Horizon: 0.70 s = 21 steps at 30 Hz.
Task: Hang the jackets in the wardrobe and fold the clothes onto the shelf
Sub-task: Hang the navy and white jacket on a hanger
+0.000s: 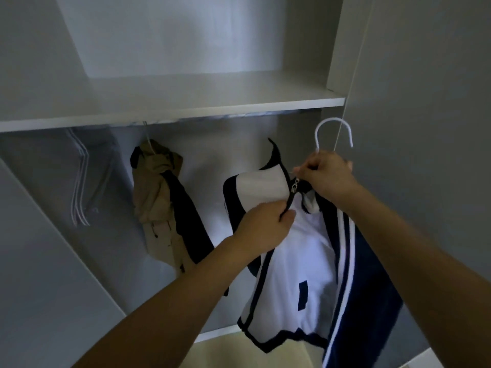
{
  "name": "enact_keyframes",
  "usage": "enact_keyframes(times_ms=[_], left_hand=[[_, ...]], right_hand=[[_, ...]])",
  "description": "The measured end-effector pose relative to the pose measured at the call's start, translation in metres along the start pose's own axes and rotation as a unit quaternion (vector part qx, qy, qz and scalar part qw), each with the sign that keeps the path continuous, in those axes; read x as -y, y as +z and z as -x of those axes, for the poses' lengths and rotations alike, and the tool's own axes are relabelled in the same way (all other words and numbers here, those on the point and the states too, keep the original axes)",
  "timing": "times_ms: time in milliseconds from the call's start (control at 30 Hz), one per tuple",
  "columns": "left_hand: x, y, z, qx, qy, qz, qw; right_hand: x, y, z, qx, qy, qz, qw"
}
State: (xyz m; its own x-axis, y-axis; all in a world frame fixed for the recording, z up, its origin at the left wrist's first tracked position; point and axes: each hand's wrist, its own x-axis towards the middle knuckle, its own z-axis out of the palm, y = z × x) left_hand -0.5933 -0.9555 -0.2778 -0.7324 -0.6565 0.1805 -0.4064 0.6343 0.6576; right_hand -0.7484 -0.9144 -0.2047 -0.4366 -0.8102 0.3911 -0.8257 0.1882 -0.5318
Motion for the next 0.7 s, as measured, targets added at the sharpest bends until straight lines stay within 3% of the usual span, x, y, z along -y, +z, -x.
enact_keyframes(times_ms=[100, 167, 233, 300, 400, 467, 600, 700], left_hand=[[0.014, -0.011, 0.007, 0.065, -0.015, -0.046, 0.997], [0.016, -0.024, 0.007, 0.097, -0.060, 0.016, 0.993], [0.015, -0.038, 0.004, 0.073, -0.077, 0.081, 0.991], [0.013, -0.047, 0.002, 0.023, -0.050, 0.092, 0.994], [0.014, -0.052, 0.004, -0.014, -0.015, 0.103, 0.994], [0.016, -0.055, 0.006, -0.019, 0.003, 0.105, 0.994], [0.013, -0.055, 0.014, 0.025, 0.013, 0.082, 0.996], [0.011, -0.052, 0.021, 0.105, 0.002, 0.039, 0.994]], right_hand=[[-0.007, 0.004, 0.007, 0.027, -0.003, 0.002, 1.000], [-0.004, 0.010, 0.009, 0.034, -0.017, 0.016, 0.999], [0.002, 0.005, 0.006, 0.066, -0.041, 0.018, 0.997], [0.007, -0.007, 0.002, 0.151, -0.082, 0.006, 0.985], [0.016, -0.019, 0.004, 0.281, -0.145, 0.029, 0.948], [0.017, -0.022, 0.005, 0.337, -0.141, 0.037, 0.930], [0.010, -0.024, 0.003, 0.306, -0.100, -0.061, 0.945], [0.007, -0.025, 0.000, 0.282, -0.097, -0.086, 0.951]])
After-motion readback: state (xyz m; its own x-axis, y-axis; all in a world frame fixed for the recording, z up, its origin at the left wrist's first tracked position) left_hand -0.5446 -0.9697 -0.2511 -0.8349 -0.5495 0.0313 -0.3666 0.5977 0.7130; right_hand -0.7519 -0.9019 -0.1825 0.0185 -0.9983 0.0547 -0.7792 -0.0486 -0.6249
